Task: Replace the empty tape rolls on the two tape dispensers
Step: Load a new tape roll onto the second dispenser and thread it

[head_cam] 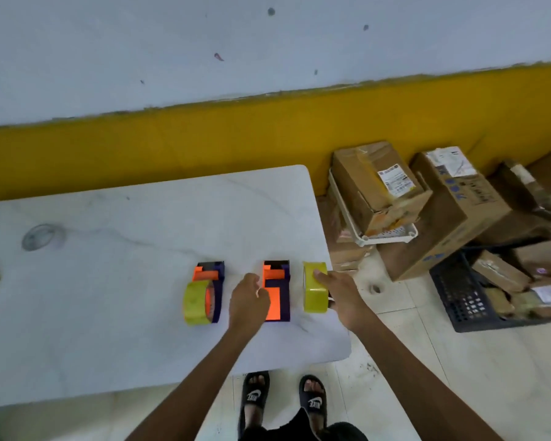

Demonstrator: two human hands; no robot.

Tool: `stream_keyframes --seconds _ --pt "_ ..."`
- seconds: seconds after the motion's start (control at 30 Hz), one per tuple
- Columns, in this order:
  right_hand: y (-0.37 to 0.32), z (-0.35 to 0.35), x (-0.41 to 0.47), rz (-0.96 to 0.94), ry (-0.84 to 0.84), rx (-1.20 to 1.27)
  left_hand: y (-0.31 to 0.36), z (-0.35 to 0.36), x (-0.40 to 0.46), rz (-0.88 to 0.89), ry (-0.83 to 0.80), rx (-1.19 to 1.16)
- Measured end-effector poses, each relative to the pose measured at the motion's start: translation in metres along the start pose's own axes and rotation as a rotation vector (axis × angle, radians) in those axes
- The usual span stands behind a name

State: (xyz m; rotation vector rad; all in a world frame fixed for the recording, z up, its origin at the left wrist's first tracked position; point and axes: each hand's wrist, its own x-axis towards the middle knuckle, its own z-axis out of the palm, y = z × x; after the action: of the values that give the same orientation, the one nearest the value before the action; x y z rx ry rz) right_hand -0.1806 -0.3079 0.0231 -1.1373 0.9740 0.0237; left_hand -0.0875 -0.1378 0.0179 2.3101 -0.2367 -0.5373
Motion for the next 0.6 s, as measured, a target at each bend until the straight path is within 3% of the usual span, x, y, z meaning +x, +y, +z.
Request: stream_keyframes --seconds 0.17,0.37,0.6 --pt "0.007 0.001 0.006 0.008 -0.1 -0.001 -0.006 0.006 -0.009 -0.316 -0.131 -0.109" --pt "0.015 0.018 0.006 -0.013 -0.198 -0.025 0.001 0.009 -0.007 -0.351 -0.125 -0.232" --pt "0.025 0.046 0.004 -0.001 -0.193 -0.109 0.009 0.007 0.009 -0.447 -0.114 -0.445"
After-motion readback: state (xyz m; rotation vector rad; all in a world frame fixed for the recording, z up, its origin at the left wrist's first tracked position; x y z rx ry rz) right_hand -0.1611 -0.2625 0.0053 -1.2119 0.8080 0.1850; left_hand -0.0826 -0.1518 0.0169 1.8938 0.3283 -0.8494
